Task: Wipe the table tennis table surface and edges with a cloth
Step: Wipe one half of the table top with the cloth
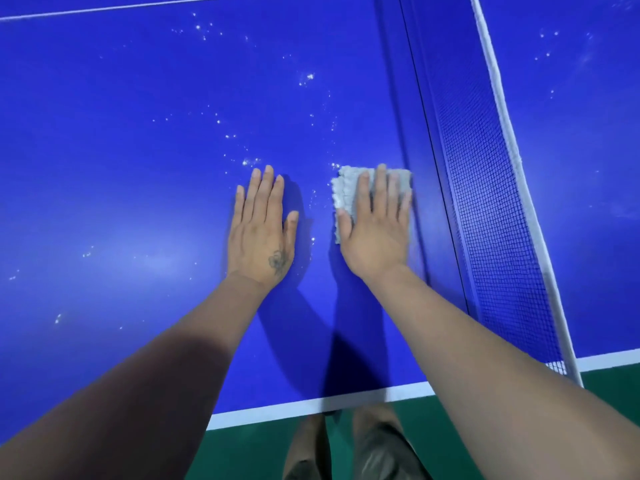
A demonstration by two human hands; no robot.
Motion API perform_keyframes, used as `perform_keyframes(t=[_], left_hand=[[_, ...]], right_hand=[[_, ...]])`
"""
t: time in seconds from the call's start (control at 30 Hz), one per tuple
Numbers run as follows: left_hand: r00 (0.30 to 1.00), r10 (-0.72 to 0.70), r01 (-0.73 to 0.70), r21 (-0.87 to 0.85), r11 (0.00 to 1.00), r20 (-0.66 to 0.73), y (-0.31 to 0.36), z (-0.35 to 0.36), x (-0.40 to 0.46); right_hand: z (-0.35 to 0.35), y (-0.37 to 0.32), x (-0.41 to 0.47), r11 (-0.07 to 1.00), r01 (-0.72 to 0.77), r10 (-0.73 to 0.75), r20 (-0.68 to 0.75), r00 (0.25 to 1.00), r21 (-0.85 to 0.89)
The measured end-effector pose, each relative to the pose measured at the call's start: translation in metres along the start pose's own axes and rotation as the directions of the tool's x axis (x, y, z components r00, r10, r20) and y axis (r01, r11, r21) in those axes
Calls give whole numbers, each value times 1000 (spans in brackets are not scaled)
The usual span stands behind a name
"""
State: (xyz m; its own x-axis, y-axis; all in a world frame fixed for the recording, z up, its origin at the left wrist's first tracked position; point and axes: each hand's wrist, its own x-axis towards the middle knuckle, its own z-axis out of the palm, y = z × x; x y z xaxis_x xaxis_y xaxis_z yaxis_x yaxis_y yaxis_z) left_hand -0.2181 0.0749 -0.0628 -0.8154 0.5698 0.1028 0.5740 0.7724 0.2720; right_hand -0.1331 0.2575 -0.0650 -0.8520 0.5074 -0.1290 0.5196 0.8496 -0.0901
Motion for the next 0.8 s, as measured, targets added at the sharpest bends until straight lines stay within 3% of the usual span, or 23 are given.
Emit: perform_keyframes(t=[0.13, 0.33, 0.6, 0.8], left_hand=[[1000, 0, 1, 28, 1000, -13, 3, 3, 24], [1000, 11, -14, 76, 997, 29, 7, 7, 47], [995, 26, -36, 100, 994, 94, 7, 11, 45], [997, 8, -14, 67, 998, 80, 8, 10, 45]], right_hand=[[3, -13, -22, 986, 165, -165, -16, 986, -3], [4, 18, -71, 962, 274, -274, 14, 962, 7], [-7, 80, -40, 997, 74, -74, 20, 997, -29], [-14, 57, 37, 1000, -19, 19, -14, 1000, 14]])
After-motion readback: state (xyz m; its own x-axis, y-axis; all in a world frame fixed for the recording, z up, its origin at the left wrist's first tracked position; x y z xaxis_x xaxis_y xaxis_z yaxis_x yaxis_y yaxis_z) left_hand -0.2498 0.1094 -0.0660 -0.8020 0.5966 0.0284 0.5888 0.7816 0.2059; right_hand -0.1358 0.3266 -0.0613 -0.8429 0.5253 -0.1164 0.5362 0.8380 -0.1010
